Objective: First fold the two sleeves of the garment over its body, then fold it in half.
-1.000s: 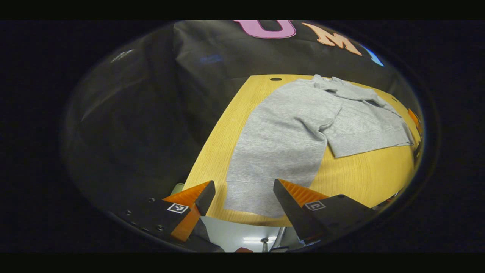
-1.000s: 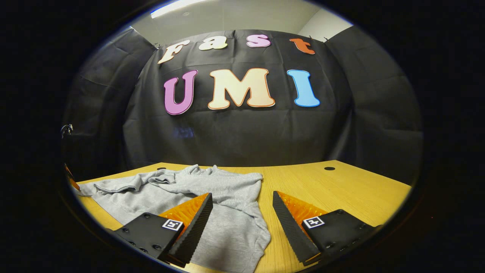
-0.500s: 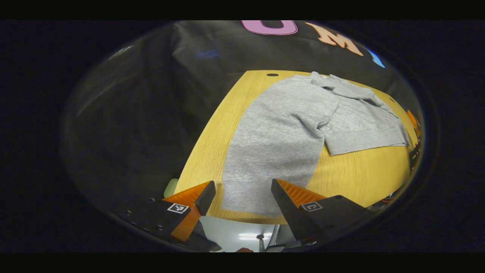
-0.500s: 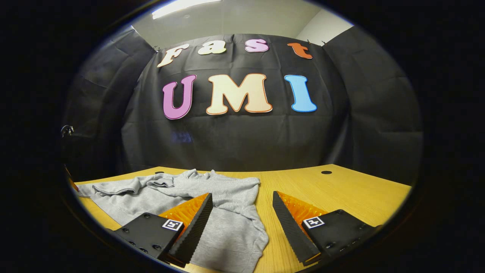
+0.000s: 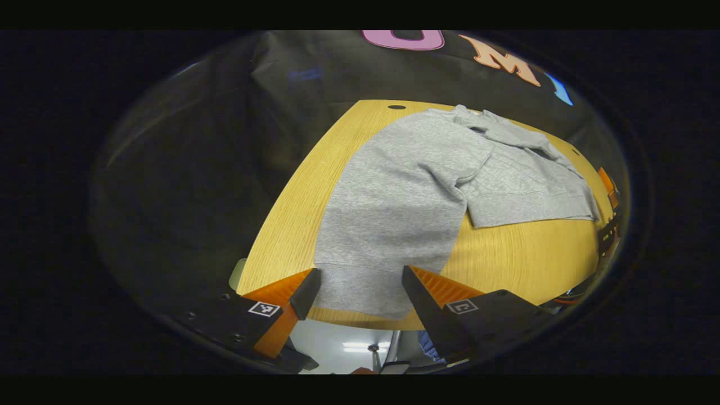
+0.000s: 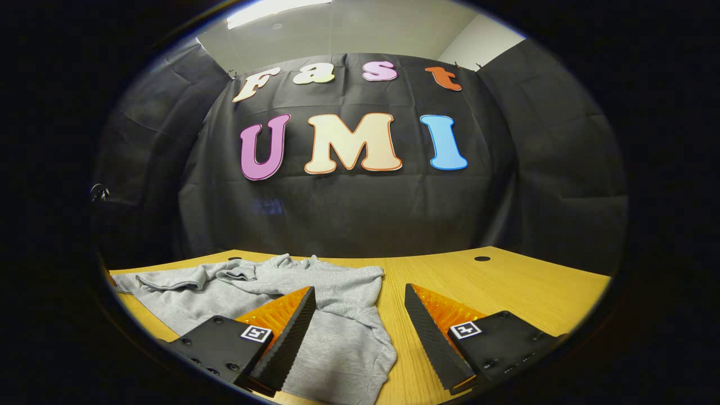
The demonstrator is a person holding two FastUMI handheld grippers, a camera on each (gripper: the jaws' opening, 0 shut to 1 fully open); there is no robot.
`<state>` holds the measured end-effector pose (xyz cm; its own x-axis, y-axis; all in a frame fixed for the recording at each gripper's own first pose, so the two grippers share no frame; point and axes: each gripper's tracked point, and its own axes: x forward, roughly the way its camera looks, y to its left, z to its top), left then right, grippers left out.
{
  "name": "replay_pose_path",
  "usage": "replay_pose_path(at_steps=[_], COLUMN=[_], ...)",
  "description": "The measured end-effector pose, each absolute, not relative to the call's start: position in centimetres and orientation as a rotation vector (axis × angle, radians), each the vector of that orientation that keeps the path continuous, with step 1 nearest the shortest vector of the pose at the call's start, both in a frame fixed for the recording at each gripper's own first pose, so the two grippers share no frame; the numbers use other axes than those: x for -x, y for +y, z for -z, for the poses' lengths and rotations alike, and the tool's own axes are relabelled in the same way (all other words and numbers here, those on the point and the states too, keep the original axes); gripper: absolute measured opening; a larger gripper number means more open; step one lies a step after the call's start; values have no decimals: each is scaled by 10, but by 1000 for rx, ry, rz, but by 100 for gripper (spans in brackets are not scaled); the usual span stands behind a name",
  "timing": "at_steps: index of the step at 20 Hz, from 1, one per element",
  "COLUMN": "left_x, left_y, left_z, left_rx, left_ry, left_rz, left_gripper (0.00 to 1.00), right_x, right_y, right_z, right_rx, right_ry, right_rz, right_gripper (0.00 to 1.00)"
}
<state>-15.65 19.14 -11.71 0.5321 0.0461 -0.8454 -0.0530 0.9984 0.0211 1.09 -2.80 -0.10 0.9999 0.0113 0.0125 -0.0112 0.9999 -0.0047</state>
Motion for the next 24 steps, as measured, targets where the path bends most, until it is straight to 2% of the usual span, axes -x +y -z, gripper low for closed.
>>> replay_pose_path(at_steps=[5, 7, 9, 12, 14, 15, 16, 17, 20, 24], left_x=[157, 156, 156, 156, 154, 153, 153, 152, 149, 142], left_y=[190, 187, 183, 177, 168, 163, 160, 160, 156, 152], left_z=[120, 120, 120, 120, 119, 118, 119, 118, 116, 101], left_rx=[56, 56, 61, 82, 100, 112, 113, 125, 165, 179], left_ry=[1025, 1030, 1025, 1009, 999, 996, 998, 990, 942, 862], left_rz=[-52, -44, -40, -49, -31, -11, -10, -21, -27, -37], left_gripper=[95, 93, 87, 73, 58, 43, 34, 15, 5, 2], right_x=[-10, -11, -10, -9, -9, -9, -9, -9, -9, -9], right_y=[-29, -28, -28, -26, -24, -24, -23, -23, -23, -24], right_z=[2, 2, 2, 1, 1, 1, 1, 1, 1, 1], right_rx=[5, 4, 4, 4, 3, 3, 3, 4, 4, 3], right_ry=[-13, -13, -13, -13, -13, -13, -13, -14, -13, -12], right_rz=[-12, -13, -17, -21, -25, -28, -29, -29, -29, -30], right_gripper=[99, 99, 99, 99, 99, 99, 99, 99, 99, 99])
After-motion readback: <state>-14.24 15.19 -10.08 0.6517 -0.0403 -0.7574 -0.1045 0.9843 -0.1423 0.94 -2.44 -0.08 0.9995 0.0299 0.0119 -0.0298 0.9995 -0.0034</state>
